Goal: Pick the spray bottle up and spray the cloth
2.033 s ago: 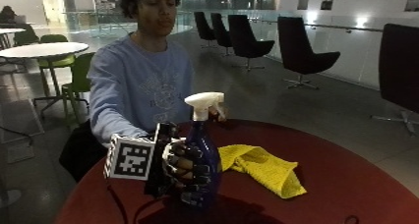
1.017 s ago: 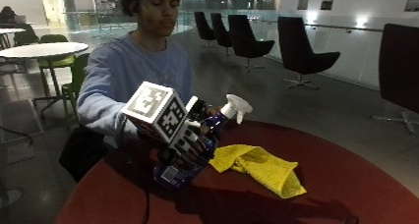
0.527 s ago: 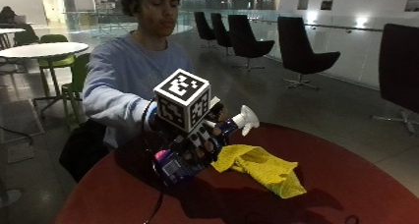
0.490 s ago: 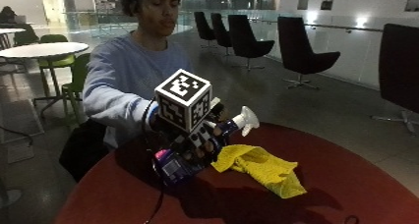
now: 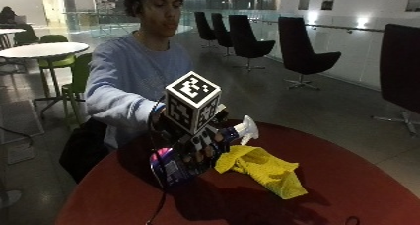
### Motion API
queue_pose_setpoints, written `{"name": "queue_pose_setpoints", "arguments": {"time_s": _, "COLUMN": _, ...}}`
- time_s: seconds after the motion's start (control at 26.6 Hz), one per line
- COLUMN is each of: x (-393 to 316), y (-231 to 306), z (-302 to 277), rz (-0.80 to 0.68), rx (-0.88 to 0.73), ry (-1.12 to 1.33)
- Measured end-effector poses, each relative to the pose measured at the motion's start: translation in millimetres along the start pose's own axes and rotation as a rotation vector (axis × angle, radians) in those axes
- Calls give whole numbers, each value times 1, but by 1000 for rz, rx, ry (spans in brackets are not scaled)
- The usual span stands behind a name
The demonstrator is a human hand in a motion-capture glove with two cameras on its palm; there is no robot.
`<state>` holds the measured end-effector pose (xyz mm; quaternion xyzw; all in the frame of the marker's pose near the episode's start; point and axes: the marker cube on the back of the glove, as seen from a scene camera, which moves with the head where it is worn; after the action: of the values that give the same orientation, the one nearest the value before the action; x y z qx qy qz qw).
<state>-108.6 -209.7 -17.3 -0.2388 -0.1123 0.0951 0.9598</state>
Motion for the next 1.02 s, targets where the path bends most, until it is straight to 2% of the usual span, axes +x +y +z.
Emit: {"name": "queue_pose_setpoints", "arguments": {"time_s": 1.02, "x": -12, "y": -5, "z": 5, "rz": 21, "rx": -34, "ry": 60}}
